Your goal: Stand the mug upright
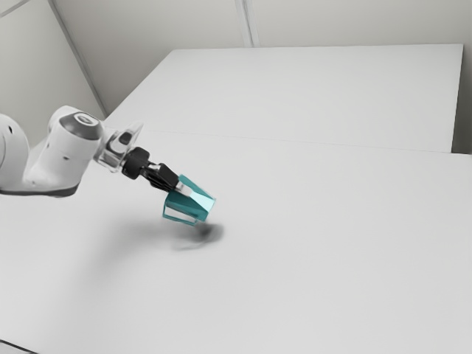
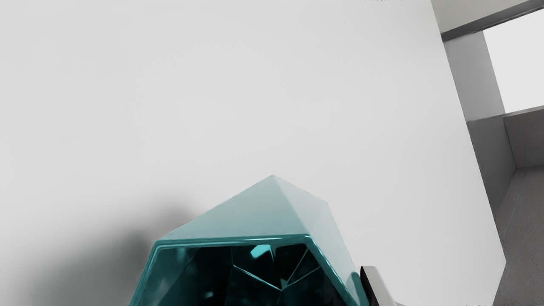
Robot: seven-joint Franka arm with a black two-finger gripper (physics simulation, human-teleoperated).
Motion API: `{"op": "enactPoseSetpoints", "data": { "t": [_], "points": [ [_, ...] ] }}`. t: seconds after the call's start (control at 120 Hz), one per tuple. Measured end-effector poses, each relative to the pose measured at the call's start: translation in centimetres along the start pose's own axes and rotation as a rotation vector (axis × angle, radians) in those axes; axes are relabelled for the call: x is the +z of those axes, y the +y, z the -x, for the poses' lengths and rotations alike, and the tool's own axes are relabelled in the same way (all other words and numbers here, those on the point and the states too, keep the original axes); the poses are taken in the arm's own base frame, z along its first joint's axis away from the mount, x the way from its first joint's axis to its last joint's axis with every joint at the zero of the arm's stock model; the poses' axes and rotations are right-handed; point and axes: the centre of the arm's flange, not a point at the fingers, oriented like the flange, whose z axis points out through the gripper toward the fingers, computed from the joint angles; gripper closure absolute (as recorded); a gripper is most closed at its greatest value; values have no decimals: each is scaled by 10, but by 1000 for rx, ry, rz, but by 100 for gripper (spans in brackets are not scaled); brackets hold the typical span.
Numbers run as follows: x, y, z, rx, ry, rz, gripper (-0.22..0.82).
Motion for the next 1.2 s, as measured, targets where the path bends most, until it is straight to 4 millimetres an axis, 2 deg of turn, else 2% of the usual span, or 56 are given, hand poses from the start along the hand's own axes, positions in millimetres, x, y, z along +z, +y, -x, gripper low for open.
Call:
{"op": "enactPoseSetpoints", "data": {
  "t": [0.1,0.217,0.4,0.558,0.767,0.983,1.2],
  "points": [
    [-10,27,-7,55,-35,-61,77],
    [-20,46,-12,89,-100,-190,78],
    [-37,62,-31,116,-225,-484,78],
    [-34,62,-37,84,-294,-710,78],
    [-8,57,-41,2,-259,-844,78],
    [64,61,-49,-45,-282,-859,78],
    [77,39,-45,-155,-268,-886,78]
  ]
}}
